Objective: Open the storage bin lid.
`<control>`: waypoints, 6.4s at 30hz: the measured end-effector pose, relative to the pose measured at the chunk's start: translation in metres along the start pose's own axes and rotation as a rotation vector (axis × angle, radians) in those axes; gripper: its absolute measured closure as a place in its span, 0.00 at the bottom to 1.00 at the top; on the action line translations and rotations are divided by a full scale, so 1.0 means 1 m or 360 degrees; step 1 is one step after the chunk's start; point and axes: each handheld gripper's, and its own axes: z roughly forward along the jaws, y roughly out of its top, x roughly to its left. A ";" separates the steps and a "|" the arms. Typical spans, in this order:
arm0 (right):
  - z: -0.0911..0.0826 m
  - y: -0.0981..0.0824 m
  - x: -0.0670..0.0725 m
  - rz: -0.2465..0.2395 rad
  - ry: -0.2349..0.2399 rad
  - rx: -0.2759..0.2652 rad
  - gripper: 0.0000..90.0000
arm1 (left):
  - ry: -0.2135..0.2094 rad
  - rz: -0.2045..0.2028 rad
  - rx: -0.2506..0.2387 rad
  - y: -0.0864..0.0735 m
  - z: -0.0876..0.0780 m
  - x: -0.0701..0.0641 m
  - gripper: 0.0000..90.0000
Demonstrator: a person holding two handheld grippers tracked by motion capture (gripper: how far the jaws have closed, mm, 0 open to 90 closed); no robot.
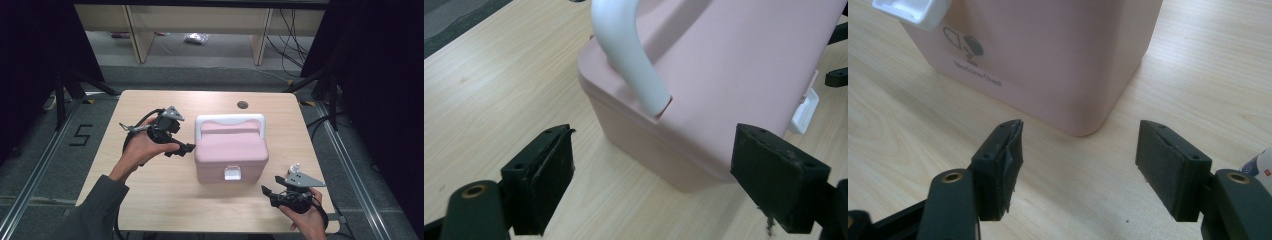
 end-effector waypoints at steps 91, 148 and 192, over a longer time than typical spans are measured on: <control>-0.024 0.023 0.005 -0.0048 0.0225 -0.0322 0.89 | -0.0083 0.0741 0.0507 0.125 0.035 0.012 0.79; 0.004 0.081 -0.014 -0.0036 0.0181 -0.0435 1.00 | 0.0120 0.0331 0.0179 0.112 -0.005 0.022 0.44; -0.004 0.104 -0.018 -0.0081 0.0133 -0.0506 1.00 | 0.0030 -0.0215 -0.0185 -0.046 0.028 -0.025 0.24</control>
